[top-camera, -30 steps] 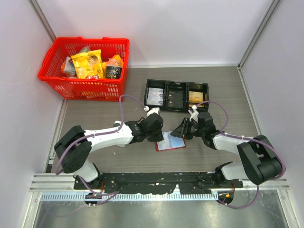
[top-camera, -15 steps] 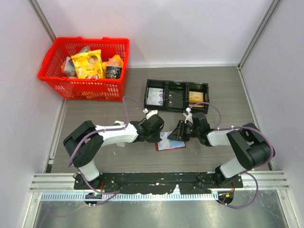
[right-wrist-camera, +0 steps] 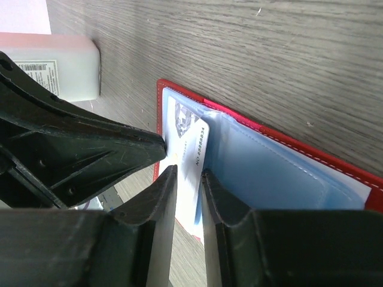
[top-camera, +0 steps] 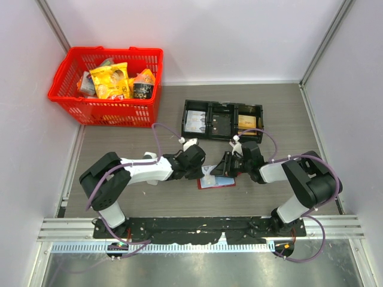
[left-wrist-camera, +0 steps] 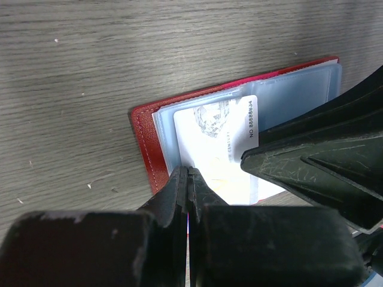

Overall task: Take the credit cards out of the card holder
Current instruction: Remove the credit card from the card holder.

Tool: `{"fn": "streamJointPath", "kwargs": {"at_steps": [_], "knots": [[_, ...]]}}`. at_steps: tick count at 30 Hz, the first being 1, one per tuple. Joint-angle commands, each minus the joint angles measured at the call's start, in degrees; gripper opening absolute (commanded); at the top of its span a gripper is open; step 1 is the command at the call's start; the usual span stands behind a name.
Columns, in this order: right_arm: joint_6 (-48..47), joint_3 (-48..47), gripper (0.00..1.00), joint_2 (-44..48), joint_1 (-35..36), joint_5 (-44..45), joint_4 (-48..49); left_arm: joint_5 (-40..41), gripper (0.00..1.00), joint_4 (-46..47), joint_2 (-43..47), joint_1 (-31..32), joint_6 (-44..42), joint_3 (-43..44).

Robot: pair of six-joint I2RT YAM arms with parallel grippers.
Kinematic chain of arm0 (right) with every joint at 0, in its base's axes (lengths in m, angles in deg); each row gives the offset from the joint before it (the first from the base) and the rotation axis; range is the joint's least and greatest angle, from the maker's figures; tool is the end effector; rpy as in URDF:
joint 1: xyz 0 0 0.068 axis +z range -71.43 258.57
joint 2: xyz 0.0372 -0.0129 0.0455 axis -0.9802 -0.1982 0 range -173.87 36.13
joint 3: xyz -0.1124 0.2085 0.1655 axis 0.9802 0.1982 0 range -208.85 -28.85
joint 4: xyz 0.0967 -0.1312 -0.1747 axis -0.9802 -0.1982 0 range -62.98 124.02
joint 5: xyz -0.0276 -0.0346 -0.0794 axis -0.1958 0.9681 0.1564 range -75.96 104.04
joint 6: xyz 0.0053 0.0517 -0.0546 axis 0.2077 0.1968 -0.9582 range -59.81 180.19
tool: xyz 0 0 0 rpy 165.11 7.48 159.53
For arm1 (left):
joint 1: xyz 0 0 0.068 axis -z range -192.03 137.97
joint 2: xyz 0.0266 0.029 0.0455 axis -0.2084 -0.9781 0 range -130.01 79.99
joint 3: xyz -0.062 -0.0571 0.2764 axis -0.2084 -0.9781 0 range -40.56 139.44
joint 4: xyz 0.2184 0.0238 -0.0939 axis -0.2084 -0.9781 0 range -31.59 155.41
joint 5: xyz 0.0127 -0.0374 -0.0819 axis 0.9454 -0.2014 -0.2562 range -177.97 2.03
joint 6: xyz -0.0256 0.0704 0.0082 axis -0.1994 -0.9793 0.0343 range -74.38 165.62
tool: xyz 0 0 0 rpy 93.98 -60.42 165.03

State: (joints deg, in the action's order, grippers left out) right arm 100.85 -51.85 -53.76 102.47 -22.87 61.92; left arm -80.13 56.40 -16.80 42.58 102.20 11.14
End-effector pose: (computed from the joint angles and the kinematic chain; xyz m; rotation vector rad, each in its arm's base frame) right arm 0.2208 0.1396 0.1361 -0.0282 2.4327 1.2900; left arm 0.1993 -0.2655 0.1672 -0.1029 2.6134 -0.5976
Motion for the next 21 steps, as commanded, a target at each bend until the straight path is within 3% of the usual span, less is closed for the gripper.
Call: {"fn": "streamJointPath", "kwargs": {"at_steps": [1, 7, 21], "knots": [[0.1, -0.4, 0.26, -1.0, 0.3, -1.9, 4.5, -0.5, 0.00, -1.7, -2.6, 0.0, 0.5, -3.0], [0.7, 0.6, 0.20, -0.1, 0.2, -3.0, 5.8, -0.6, 0.00, -1.4, -2.6, 0.0, 0.7, -3.5], [6.3, 4.9, 0.19, 1.5, -1.7, -7.1, 16.3, -1.1, 0.00, -0.9, -3.2, -0.1, 1.1, -3.9]]}}
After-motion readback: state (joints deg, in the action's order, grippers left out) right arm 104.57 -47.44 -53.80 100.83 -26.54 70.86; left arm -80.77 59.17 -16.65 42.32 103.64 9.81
